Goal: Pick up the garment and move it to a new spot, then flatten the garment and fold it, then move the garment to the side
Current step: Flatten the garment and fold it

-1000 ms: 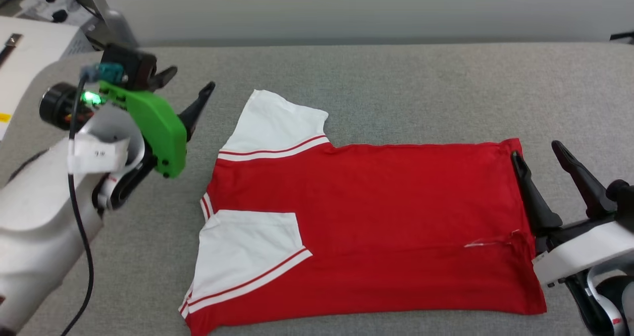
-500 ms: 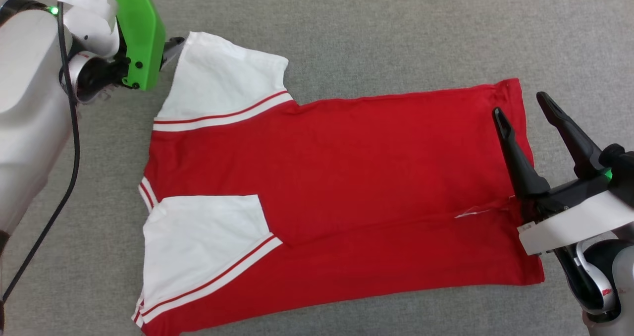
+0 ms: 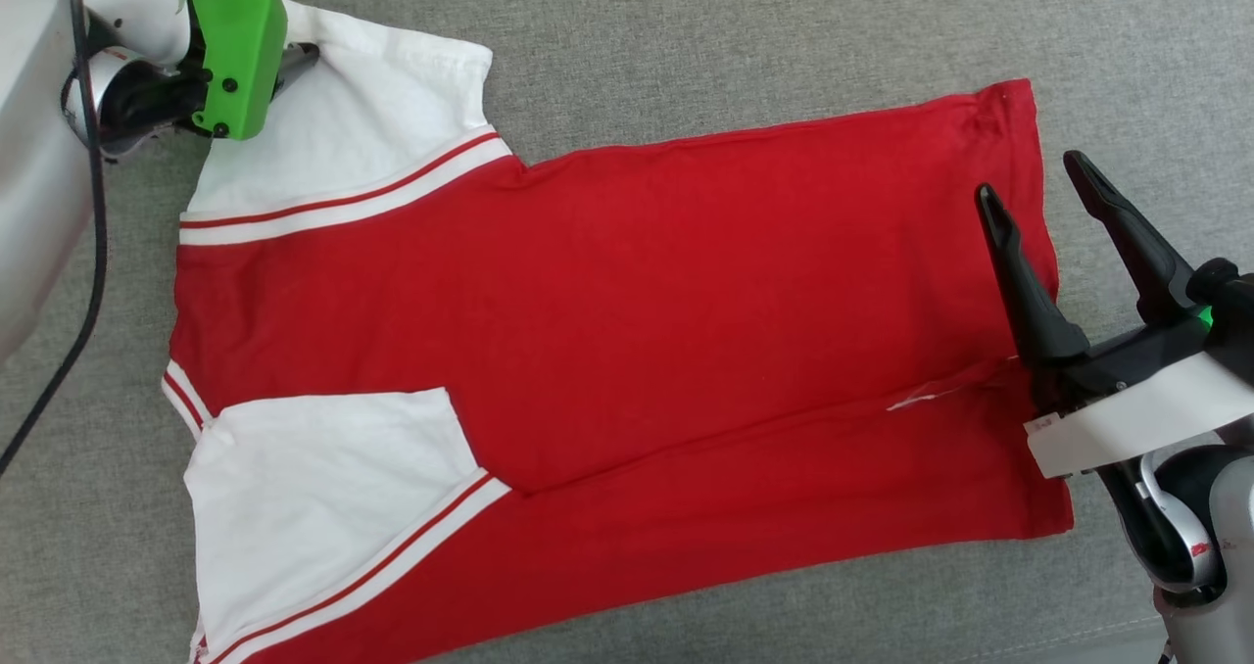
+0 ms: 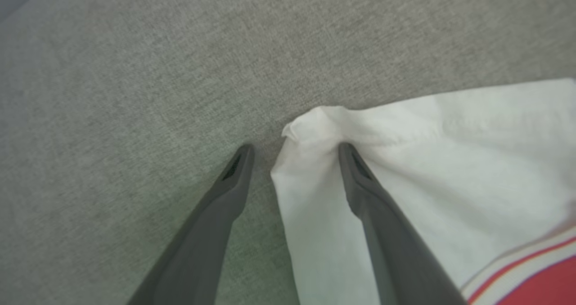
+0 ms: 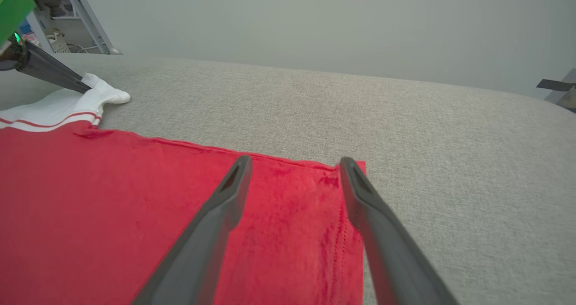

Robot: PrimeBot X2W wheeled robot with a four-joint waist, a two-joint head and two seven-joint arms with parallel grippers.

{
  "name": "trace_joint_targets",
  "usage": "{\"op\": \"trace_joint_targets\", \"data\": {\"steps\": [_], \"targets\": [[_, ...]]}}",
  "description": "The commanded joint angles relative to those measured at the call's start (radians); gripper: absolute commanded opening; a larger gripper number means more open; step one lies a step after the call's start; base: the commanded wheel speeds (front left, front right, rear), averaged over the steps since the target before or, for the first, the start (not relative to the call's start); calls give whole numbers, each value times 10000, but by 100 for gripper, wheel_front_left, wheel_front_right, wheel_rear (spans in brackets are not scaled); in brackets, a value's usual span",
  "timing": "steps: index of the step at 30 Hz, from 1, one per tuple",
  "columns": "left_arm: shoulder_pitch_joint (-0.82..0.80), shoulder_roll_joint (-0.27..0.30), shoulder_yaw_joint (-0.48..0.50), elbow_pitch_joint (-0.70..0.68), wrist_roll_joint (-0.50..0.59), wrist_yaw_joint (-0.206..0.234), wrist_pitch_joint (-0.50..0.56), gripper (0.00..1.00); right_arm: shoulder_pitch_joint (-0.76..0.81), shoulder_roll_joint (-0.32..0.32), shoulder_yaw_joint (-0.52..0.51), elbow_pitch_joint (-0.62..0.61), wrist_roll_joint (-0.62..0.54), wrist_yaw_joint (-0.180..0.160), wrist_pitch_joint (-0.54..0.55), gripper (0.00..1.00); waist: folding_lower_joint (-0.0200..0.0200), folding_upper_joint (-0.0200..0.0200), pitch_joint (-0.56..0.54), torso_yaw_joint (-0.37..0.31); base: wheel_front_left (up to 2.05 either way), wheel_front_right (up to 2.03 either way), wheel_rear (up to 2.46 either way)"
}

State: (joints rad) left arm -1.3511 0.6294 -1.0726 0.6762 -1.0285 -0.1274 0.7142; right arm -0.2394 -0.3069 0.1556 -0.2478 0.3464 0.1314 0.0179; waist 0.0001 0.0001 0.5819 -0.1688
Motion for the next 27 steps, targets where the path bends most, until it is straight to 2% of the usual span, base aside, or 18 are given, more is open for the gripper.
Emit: {"op": "trace_joint_targets", "data": {"steps": [1, 6, 9, 16, 20, 24, 27], "targets": [[570, -137, -421, 37, -123, -30, 138, 0, -242, -47, -33, 44, 26, -7, -91, 100, -1, -1, 44, -44, 0, 0, 0], [593, 53, -874, -265, -136, -31, -736, 0, -653, -460, -425, 35, -31, -7, 12, 100, -1, -1, -380, 241, 0, 0, 0], [512, 47, -1104, -346, 124, -31, -1432, 0, -984, -1045, -511, 2, 57, -7, 619, 100, -1, -1, -740, 497, 0, 0, 0], [618, -313, -1383, -616, 479, -32, -3183, 0, -2145, -3113, 156, 557, 1552, -7, 3299, 100, -1, -1, -1497, 1155, 0, 0, 0], [741, -482, -1554, -937, 599, -32, -3720, 0, -2891, -4025, 794, 1281, 2603, -7, 5129, 100, -1, -1, -1709, 1460, 0, 0, 0], [684, -613, -1627, -1282, 720, -32, -4079, 0, -3590, -4589, 1466, 2110, 3368, -7, 6991, 100, -1, -1, -1696, 1767, 0, 0, 0], [559, -703, -1638, -1551, 809, -32, -4275, 0, -4097, -4660, 1902, 2664, 3590, -7, 7841, 100, -1, -1, -1559, 1988, 0, 0, 0]]}}
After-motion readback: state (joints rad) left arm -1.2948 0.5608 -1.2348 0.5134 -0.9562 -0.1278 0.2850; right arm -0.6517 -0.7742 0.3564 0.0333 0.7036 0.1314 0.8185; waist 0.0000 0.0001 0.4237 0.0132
